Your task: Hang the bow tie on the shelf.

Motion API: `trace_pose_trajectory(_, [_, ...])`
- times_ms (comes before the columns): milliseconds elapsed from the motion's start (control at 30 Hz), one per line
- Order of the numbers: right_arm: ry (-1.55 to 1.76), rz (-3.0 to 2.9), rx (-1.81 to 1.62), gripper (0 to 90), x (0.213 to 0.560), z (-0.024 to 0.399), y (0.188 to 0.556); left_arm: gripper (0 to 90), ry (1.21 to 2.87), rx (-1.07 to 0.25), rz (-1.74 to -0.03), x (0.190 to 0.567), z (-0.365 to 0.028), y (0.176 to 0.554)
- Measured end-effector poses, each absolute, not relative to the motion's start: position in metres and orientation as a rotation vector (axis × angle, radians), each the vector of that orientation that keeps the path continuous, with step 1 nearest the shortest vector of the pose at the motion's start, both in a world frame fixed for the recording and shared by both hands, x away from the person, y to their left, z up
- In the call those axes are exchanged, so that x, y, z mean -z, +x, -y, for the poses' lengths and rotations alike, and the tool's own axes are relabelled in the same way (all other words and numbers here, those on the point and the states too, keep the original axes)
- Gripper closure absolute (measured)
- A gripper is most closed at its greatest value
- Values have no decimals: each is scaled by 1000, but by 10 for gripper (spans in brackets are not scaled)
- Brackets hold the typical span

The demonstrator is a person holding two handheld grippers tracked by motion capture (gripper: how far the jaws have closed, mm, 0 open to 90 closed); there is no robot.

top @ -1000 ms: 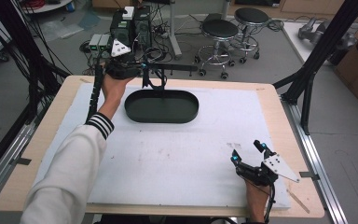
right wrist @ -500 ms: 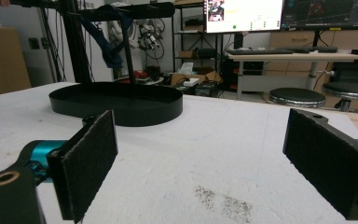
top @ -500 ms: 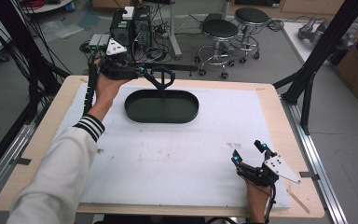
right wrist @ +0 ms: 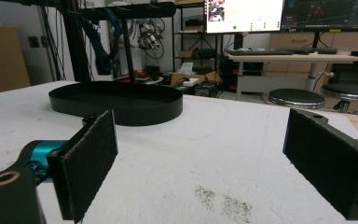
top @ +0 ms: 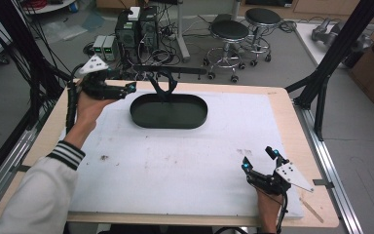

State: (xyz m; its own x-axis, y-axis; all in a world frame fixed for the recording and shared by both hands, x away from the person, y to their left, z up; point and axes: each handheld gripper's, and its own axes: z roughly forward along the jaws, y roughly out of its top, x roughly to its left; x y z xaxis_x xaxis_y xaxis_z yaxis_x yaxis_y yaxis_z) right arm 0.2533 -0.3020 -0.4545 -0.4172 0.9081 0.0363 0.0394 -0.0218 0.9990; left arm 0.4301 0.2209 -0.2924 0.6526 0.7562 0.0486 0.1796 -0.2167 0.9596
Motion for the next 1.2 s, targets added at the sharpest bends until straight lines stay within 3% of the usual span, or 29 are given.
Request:
trace_pose_trajectory(333, [1028, -1536, -1511, 90, 454, 301, 254, 172, 1658, -603, -729, 357, -283, 358])
trace_pose_trajectory(533, [1026, -1537, -1506, 90, 454, 301, 255, 173, 1567, -664, -748, 406, -310, 318])
trace_pose_trajectory(700, [1029, -1538, -1507, 90, 454, 301, 255, 175, 1584, -678, -719, 434, -311, 301])
trace_pose_trajectory(1200, [1029, -1531, -1509, 90, 454, 301, 253, 178, 1526, -646, -672, 452, -315, 294])
